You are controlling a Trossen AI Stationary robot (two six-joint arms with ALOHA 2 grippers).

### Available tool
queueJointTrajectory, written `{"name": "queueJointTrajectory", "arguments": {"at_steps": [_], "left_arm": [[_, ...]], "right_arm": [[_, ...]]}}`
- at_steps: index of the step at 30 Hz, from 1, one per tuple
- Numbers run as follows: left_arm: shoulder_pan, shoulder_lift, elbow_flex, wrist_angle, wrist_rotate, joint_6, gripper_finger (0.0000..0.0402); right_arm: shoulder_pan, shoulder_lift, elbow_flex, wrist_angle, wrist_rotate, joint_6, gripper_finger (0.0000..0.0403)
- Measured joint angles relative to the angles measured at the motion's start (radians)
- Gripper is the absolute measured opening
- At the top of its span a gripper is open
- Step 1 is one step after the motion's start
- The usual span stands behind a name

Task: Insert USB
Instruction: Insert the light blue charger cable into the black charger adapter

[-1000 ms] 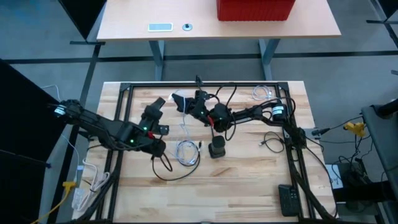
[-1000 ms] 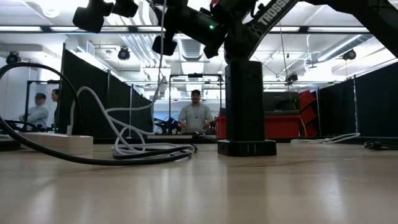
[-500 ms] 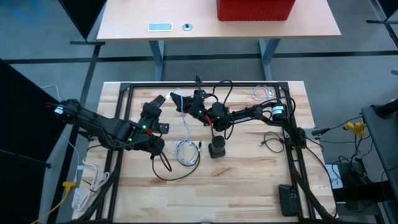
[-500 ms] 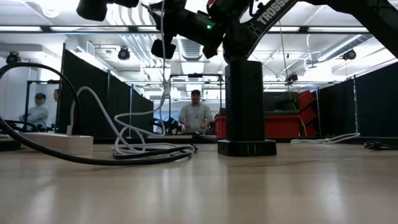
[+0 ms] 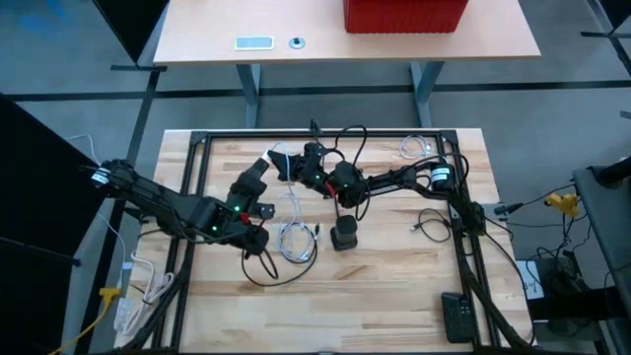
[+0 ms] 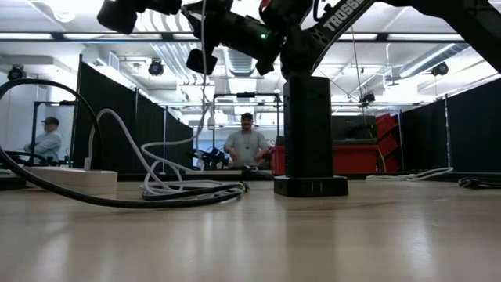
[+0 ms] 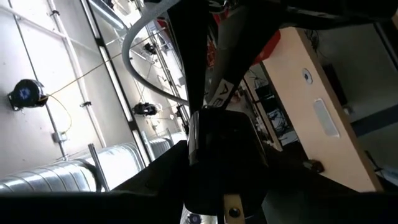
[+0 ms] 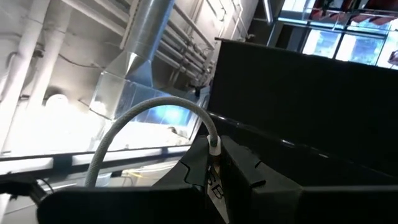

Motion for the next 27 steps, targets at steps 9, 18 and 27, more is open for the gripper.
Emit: {"name": "queueJointTrajectory", "arguments": {"at_steps": [9, 18, 27], "left_arm": [[-0.02, -0.01, 0.0, -0.009, -0.001, 0.002, 0.015], [-0.066, -0.017, 0.057, -0.074, 0.013, -0.005, 0.015], [-0.091, -0.013, 0.062, -0.077, 0.007, -0.004, 0.015]], "right_arm": [[0.009, 0.0, -0.001, 0.012, -0.022, 0.025, 0.0012], [0.036, -0.001, -0.037, 0.084, -0.027, 0.028, 0.0012], [0.051, -0.002, -0.05, 0.105, -0.024, 0.022, 0.0012]]}}
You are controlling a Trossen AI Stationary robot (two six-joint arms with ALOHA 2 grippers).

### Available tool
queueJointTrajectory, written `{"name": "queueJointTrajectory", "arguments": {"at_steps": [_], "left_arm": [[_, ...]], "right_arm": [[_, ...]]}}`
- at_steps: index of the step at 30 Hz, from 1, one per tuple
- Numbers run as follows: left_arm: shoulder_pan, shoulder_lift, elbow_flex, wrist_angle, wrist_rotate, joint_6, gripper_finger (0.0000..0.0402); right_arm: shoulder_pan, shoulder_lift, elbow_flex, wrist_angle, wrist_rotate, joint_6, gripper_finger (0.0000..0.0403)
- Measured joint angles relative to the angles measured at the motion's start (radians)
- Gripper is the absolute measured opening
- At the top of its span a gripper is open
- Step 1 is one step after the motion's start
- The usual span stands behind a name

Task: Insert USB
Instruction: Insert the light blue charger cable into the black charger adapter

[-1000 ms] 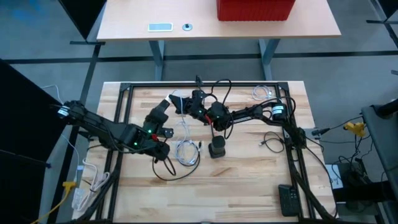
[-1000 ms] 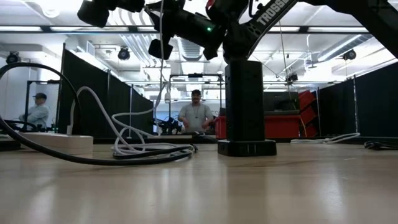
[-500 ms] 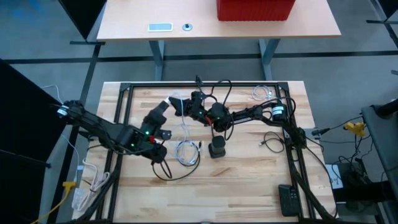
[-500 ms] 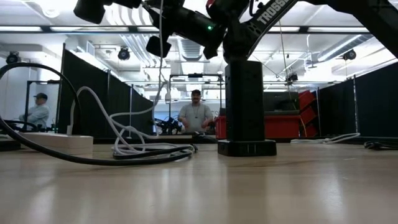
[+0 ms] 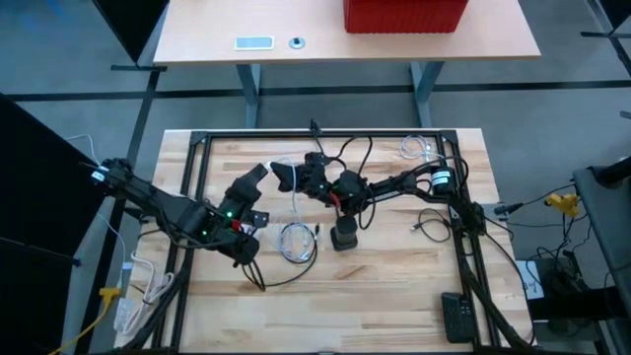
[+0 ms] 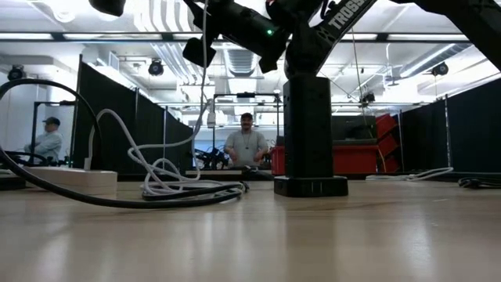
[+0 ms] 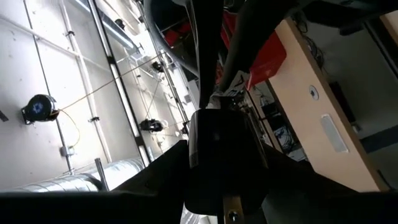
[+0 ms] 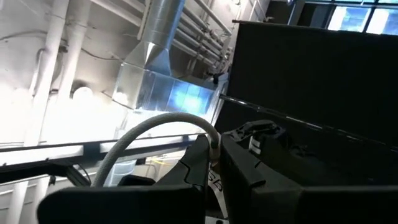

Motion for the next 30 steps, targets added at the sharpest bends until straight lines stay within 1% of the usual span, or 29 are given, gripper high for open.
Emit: {"name": "queueJointTrajectory", "arguments": {"at_steps": [4, 14, 18, 30], "left_arm": [[-0.018, 0.0, 0.0, 0.0, 0.0, 0.0, 0.015], [-0.098, 0.0, -0.002, 0.002, -0.014, -0.013, 0.015], [-0.126, 0.0, -0.003, 0.002, -0.008, -0.017, 0.015], [-0.144, 0.002, -0.019, 0.0, -0.007, -0.016, 0.015]], "right_arm": [[0.005, 0.0, -0.014, 0.02, -0.007, -0.003, 0.0012], [0.004, 0.0, -0.024, 0.017, -0.076, -0.004, 0.0012], [0.006, 0.0, -0.024, 0.019, -0.083, -0.003, 0.0012], [0.036, 0.0, -0.024, 0.015, -0.107, 0.011, 0.0012]]}}
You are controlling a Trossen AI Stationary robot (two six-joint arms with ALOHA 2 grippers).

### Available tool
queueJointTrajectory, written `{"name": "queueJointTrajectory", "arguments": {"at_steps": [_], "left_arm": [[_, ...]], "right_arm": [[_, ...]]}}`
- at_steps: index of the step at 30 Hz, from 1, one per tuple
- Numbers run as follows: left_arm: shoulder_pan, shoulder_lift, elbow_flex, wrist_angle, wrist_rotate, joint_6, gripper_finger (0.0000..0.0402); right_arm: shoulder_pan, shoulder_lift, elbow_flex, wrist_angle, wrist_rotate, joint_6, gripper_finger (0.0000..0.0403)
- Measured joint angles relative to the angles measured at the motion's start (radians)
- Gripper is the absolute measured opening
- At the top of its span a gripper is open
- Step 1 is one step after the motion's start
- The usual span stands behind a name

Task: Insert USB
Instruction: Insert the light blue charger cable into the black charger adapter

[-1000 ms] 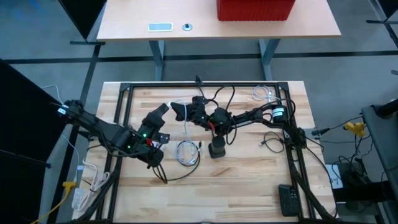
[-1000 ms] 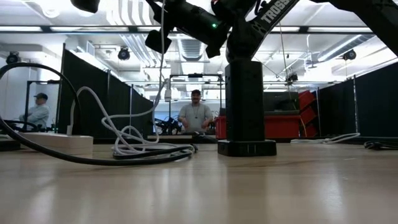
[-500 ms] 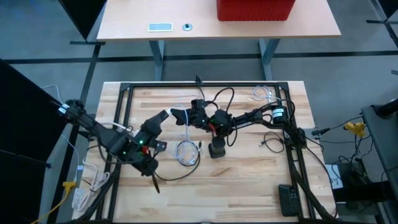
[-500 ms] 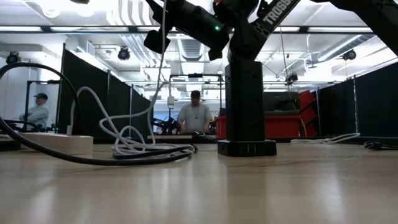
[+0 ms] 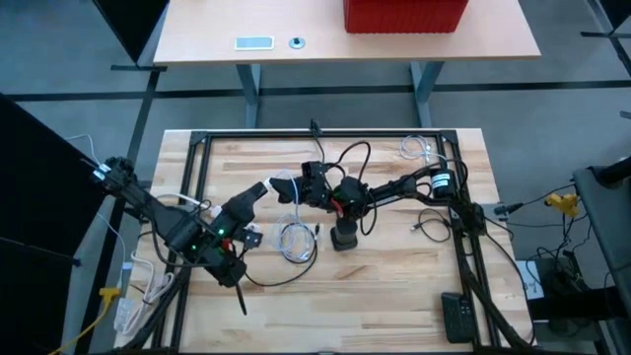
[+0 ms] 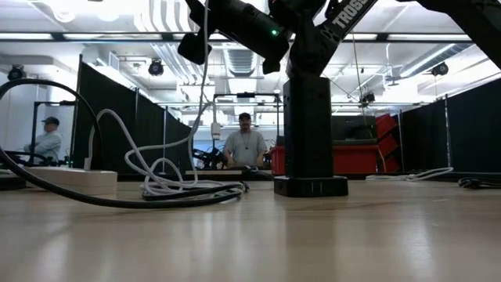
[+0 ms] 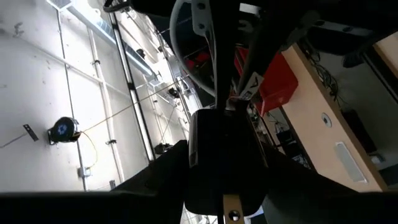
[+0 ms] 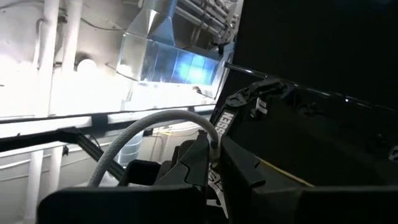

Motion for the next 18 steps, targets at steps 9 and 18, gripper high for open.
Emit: {"name": "queueJointTrajectory", "arguments": {"at_steps": [9, 18], "left_arm": [[-0.046, 0.0, -0.002, -0.001, 0.0, -0.006, 0.015], [-0.122, 0.0, -0.002, 0.002, 0.011, -0.058, 0.015]], "right_arm": [[0.027, 0.0, -0.007, 0.003, 0.0, -0.018, 0.0012], [0.052, 0.0, -0.016, 0.003, -0.051, -0.024, 0.0012]]}}
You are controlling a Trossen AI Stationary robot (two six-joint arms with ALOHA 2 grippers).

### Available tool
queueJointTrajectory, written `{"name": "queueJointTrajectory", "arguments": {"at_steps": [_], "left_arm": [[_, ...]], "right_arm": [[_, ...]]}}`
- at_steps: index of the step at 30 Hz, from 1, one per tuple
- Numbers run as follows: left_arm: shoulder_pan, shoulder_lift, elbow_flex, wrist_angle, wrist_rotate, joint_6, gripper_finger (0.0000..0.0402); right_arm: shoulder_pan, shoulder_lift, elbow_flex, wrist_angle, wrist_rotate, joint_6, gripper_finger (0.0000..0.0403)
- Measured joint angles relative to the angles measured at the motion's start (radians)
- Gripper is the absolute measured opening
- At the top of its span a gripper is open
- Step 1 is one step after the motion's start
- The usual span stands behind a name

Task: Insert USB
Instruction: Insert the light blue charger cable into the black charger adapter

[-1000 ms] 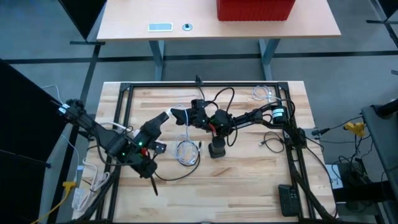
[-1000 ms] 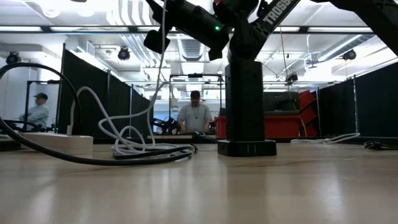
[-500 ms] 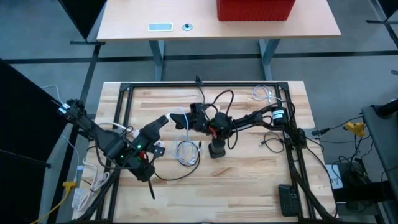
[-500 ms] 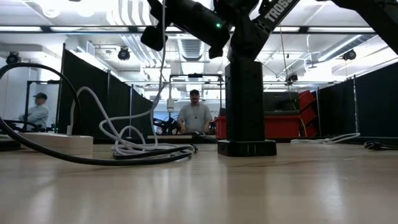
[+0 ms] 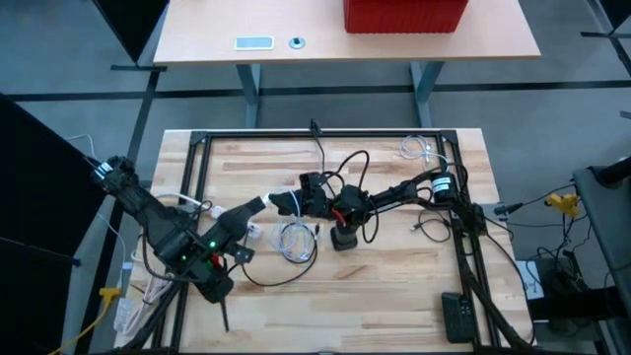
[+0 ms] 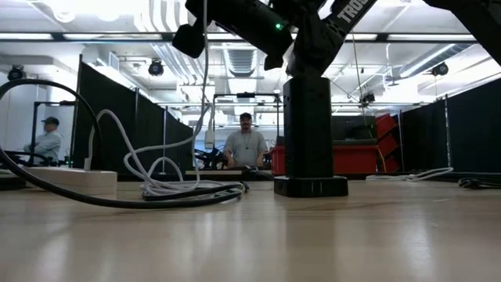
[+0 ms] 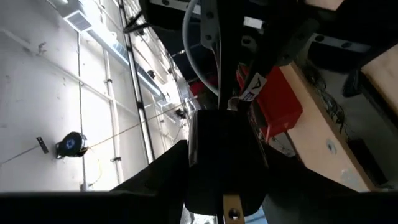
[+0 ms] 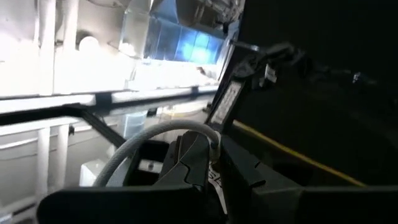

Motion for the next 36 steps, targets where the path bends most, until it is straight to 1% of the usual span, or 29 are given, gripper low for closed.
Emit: {"name": "queueJointTrajectory", "arguments": {"at_steps": [3, 6, 10, 17, 25, 31, 36], "left_arm": [[-0.037, 0.0, 0.0, 0.0, -0.002, -0.018, 0.015], [-0.054, 0.0, 0.0, -0.001, -0.004, 0.006, 0.015], [-0.055, 0.001, 0.0, -0.001, -0.005, 0.022, 0.015], [-0.062, 0.011, -0.001, 0.001, -0.008, 0.025, 0.015], [-0.059, 0.066, -0.002, 0.003, -0.021, 0.026, 0.015], [-0.059, 0.06, -0.001, 0.003, -0.01, 0.026, 0.015], [-0.06, 0.056, -0.001, -0.001, -0.01, 0.026, 0.015]], "right_arm": [[0.014, -0.002, -0.007, 0.0, -0.01, -0.001, 0.0012], [0.032, -0.003, -0.008, -0.008, -0.002, -0.011, 0.0012], [0.051, -0.005, -0.011, -0.009, 0.046, -0.06, 0.0012], [0.069, -0.007, -0.016, -0.011, 0.106, -0.092, 0.0012], [0.074, -0.009, -0.011, -0.02, 0.141, -0.114, 0.0012], [0.097, -0.013, -0.018, -0.026, 0.193, -0.15, 0.0012], [0.112, -0.022, -0.019, -0.033, 0.212, -0.191, 0.0012]]}}
